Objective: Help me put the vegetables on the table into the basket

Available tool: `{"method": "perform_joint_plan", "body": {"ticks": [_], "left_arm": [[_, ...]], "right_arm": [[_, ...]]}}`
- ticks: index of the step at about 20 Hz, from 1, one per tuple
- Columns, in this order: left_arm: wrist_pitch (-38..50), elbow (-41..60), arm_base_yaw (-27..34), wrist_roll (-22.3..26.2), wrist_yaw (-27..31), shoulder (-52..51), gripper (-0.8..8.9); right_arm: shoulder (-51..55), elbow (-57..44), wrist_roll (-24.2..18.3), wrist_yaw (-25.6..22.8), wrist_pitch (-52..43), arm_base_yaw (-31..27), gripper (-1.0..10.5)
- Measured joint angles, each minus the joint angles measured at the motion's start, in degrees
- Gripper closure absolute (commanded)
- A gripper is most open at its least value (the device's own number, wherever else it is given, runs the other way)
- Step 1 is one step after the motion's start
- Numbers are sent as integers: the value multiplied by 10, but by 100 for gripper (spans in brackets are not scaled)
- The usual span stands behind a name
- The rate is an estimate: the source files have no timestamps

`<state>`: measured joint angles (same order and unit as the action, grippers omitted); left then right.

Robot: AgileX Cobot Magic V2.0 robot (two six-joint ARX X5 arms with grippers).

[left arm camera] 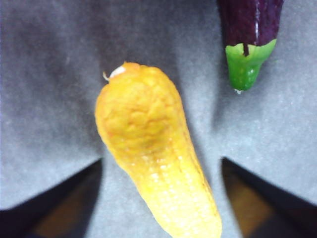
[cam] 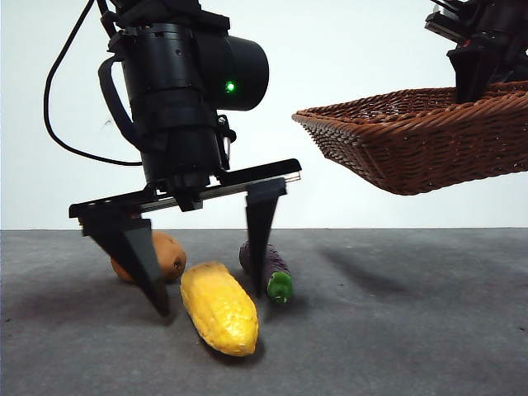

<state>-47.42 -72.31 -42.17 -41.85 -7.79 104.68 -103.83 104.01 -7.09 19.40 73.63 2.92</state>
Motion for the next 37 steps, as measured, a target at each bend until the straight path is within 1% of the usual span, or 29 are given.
{"method": "perform_joint_plan", "body": {"ticks": [3, 6, 8, 11, 14, 16, 18, 21, 23, 26, 29, 31, 34, 37], "left_arm": [[0, 0, 0, 0, -1, 0, 676], [0, 0, -2, 4, 2, 0, 826], [2, 0, -4, 16, 0, 0, 822], [-3, 0, -4, 47, -1, -10, 822], [-3, 0, -14, 79, 13, -78, 822], [6, 0, -24, 89, 30, -134, 822], [34, 0, -33, 93, 45, -181, 822], [101, 0, -35, 89, 46, -226, 822], [137, -1, -35, 72, 44, -235, 822], [169, -1, -33, 47, 44, -230, 822], [204, -1, -28, 24, 42, -223, 822], [206, -1, -17, 17, 34, -217, 822], [192, -1, 16, 14, 2, -191, 821], [180, -1, 35, 6, -11, -170, 813]], "right_arm": [[0, 0, 0, 0, 0, 0, 957], [0, 0, 0, 0, 0, 0, 957], [0, 0, -1, 0, 0, 0, 957], [0, 0, -1, 0, 0, 0, 957], [0, 0, 0, 0, 0, 0, 957], [0, 0, 4, -2, 0, 2, 957], [0, 0, 14, -28, 4, 9, 957], [0, 0, 25, -80, 20, 35, 957], [0, 0, 33, -88, 18, 58, 957], [0, 0, 49, -95, 17, 101, 957], [0, 0, 61, -121, 17, 148, 957], [0, 0, 65, -124, 18, 179, 957], [0, 0, 71, -124, 17, 220, 957], [0, 0, 77, -123, 15, 242, 957]]}}
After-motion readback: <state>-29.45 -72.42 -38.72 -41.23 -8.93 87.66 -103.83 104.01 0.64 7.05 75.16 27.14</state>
